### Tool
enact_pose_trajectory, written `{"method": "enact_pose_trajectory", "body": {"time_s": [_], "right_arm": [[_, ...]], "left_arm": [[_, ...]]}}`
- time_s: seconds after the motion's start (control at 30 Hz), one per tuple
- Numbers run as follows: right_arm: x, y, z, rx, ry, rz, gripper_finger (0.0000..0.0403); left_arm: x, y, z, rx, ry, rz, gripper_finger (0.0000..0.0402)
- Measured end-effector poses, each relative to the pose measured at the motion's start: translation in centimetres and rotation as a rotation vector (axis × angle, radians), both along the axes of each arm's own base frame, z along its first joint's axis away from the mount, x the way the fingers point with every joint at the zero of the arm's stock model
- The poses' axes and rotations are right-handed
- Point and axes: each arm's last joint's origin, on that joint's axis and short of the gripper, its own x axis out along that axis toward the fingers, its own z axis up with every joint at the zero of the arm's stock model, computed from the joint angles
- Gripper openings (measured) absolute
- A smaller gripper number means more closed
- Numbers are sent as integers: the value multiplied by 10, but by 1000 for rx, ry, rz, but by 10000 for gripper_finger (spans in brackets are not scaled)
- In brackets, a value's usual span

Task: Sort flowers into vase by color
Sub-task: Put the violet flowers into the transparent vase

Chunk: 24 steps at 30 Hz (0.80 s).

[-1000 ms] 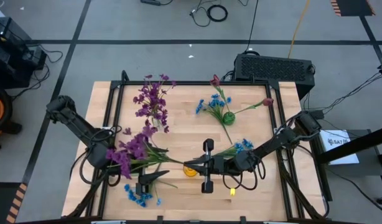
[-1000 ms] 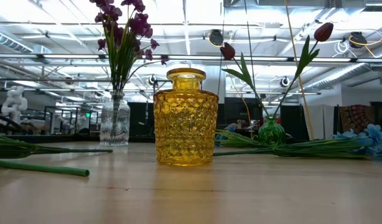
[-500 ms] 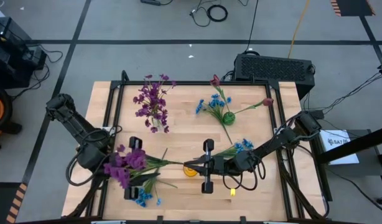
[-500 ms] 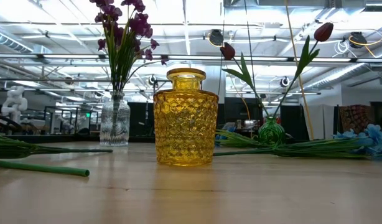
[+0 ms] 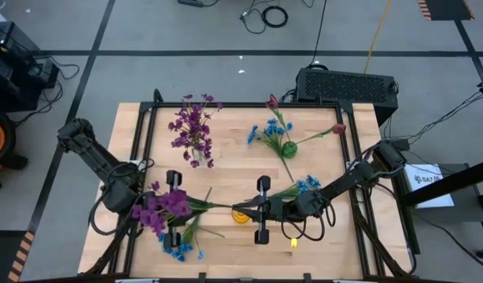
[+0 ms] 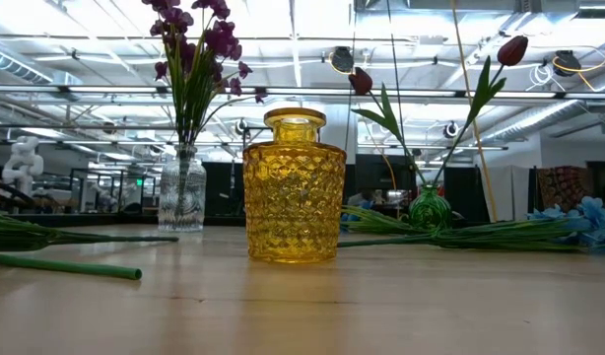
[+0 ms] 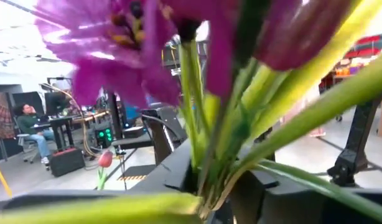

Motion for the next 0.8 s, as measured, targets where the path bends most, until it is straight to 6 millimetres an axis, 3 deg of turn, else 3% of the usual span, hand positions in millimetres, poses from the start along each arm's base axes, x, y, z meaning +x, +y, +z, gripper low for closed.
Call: {"method": "enact_pose_trajectory", "body": {"time_s": [0.17, 0.43, 0.63, 0.8], "right_arm": [[0, -1, -1, 11, 10, -29, 16], [-4, -5, -4, -8, 170, -206, 121], [-18, -12, 11, 0, 254, -290, 191], [-34, -17, 23, 39, 336, -266, 217]], "left_arm": [[-7, 4, 3, 9, 29, -4, 15], [-22, 26, 10, -14, 98, 13, 26], [-49, 64, 28, -60, 91, 146, 27], [-83, 102, 46, -125, 38, 202, 28]]}}
